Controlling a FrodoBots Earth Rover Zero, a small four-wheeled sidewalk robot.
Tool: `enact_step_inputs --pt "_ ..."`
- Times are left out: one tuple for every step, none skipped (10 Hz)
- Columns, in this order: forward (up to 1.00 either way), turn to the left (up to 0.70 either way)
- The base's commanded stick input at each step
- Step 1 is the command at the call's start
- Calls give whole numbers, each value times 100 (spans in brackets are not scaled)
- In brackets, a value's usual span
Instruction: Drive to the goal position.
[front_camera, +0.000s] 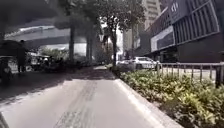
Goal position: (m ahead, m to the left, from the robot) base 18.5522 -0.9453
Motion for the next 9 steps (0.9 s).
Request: enact_step_inputs --pt "70 0" --pt "70 0" --pt "70 0" --pt "70 0" --pt "70 0" --pt "70 0" --pt "70 0" --pt "70 0" --pt "70 0"
